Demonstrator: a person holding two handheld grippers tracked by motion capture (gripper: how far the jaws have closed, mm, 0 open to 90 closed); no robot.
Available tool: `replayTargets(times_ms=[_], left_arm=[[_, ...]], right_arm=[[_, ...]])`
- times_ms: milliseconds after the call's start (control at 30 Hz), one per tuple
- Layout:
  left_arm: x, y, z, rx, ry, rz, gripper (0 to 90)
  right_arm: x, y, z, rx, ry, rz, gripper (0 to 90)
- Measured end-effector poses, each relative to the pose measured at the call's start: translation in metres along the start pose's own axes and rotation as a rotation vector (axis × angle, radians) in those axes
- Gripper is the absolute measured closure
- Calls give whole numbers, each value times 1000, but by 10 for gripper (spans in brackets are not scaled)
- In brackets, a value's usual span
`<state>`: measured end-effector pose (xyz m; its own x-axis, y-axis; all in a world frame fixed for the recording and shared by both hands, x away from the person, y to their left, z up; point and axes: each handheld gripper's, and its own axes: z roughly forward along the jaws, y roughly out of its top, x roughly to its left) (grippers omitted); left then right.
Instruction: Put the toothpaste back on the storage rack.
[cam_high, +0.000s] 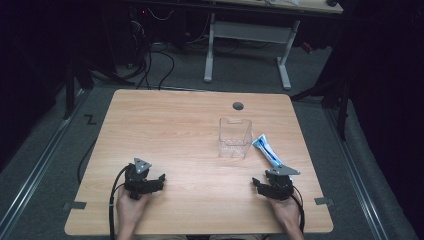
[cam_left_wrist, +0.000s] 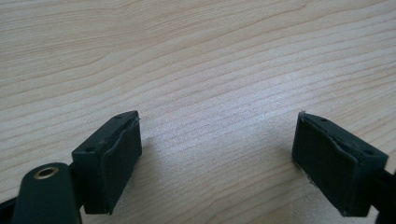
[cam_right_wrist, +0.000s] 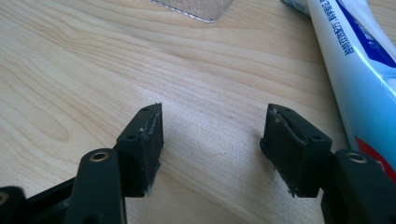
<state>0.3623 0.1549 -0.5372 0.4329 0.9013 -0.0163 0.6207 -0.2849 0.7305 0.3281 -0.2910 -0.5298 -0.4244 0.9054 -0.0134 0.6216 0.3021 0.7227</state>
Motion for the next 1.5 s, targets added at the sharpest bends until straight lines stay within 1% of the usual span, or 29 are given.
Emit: replayTargets(times_ms=[167, 333, 433, 533, 633, 733, 767, 900, 1000, 1133, 1233, 1367, 1433, 1500], left_arm=[[0, 0, 0, 0, 0, 0, 162], [0, 0, 0, 0, 0, 0, 162], [0, 0, 0, 0, 0, 0, 162], [0, 0, 0, 0, 0, 0, 162], [0, 0, 0, 0, 1, 0, 162], [0, 0, 0, 0, 1, -2, 162], [0, 0, 0, 0, 1, -2, 162], [0, 0, 0, -1, 1, -3, 163], [0, 0, 0, 0, 2, -3, 164], [0, 0, 0, -2, 4, -5, 168], [0, 0, 1, -2, 4, -6, 170], [1, 1, 1, -5, 9, -13, 183], [1, 1, 1, -5, 10, -13, 185], [1, 1, 1, -4, 10, -12, 185]], right_arm=[[-1, 0, -3, 7, 2, 13, 392], [-4, -1, -9, -12, 8, 29, 404], [-6, 0, -10, -12, 3, 26, 405], [-8, 3, -15, -24, -5, 27, 406], [-10, 5, -18, -34, -8, 24, 405], [-11, 9, -19, -34, -14, 6, 396], [-10, 10, -19, -33, -18, 5, 395], [-8, 15, -20, -32, -38, -23, 390], [-8, 18, -19, -29, -36, -13, 390], [-8, 24, -20, -32, -44, -23, 391], [-11, 29, -21, -43, -53, -28, 394], [-20, 32, -22, -23, -73, -11, 403], [-24, 33, -23, -22, -79, 5, 410], [-26, 35, -24, -20, -85, 8, 418]])
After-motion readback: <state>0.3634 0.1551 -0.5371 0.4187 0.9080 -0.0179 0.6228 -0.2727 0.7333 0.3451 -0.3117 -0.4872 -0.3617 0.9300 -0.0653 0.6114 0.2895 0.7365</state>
